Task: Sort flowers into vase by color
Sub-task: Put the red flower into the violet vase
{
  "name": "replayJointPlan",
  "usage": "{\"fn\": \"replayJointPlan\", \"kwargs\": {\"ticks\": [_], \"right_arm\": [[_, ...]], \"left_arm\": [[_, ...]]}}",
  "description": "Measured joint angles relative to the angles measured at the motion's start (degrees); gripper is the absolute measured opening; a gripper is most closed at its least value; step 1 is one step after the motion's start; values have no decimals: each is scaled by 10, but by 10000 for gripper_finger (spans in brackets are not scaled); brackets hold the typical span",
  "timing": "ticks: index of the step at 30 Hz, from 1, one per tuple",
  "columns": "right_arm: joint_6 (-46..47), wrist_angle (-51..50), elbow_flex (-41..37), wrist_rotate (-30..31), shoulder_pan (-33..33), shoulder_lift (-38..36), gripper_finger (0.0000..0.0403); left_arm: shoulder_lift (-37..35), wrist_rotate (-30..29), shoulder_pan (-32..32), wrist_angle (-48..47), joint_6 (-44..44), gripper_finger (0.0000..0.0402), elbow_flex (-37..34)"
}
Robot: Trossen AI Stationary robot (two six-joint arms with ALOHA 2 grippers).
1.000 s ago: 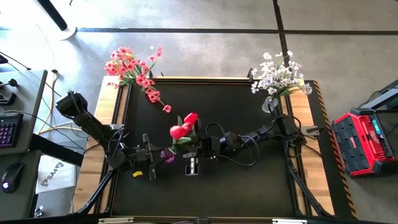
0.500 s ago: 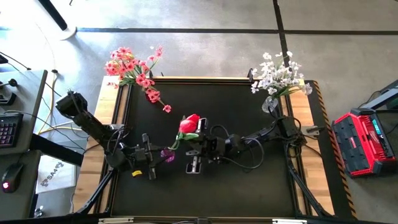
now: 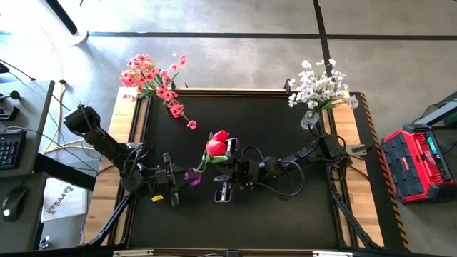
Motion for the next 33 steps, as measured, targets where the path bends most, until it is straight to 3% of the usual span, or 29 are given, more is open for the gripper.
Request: {"fn": "replayJointPlan", "kwargs": {"ticks": [21, 27, 33], "right_arm": [[-17, 5, 0, 27, 30, 1, 0], [-69, 1, 0, 71, 35, 1, 0], [-26, -76, 0, 113, 12, 1, 9]], "left_arm": [[0, -27, 0, -1, 0, 106, 0], [0, -24, 0, -1, 0, 106, 0], [0, -9, 0, 6, -2, 106, 0]]}}
